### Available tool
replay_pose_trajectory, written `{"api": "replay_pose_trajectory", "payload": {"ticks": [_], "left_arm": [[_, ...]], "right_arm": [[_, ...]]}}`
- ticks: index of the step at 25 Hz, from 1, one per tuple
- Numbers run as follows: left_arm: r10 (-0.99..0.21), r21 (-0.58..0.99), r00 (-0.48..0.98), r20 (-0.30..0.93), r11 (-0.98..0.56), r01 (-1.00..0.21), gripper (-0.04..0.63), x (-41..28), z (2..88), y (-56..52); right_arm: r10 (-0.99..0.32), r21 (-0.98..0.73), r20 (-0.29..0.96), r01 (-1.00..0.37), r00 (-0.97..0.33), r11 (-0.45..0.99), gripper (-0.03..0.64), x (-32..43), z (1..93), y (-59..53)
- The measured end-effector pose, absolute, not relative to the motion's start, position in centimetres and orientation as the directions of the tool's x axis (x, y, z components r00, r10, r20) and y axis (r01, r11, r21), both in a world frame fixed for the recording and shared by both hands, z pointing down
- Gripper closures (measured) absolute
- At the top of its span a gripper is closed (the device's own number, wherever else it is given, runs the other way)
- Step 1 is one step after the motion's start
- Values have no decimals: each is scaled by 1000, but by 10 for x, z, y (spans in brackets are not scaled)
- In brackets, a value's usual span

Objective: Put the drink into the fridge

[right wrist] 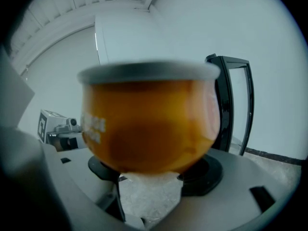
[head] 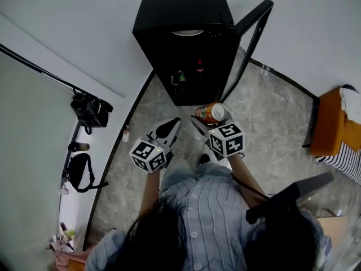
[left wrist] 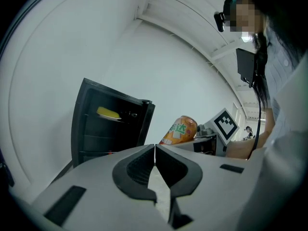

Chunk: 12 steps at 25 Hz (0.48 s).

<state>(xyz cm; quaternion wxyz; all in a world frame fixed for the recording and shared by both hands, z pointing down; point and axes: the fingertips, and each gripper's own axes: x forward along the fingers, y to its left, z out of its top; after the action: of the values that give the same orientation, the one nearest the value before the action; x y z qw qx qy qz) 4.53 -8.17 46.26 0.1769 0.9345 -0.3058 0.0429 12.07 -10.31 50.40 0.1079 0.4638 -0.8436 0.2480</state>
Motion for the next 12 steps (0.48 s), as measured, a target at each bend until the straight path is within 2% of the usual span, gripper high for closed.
{"api": "replay_pose_trajectory", "payload": {"ticks": [12], "left_arm": [[-529, 304, 820, 217, -762, -572, 583, 45, 473, -110]], "right_arm": [[-737, -344, 421, -844, -530, 411, 301, 124, 517, -125]]}}
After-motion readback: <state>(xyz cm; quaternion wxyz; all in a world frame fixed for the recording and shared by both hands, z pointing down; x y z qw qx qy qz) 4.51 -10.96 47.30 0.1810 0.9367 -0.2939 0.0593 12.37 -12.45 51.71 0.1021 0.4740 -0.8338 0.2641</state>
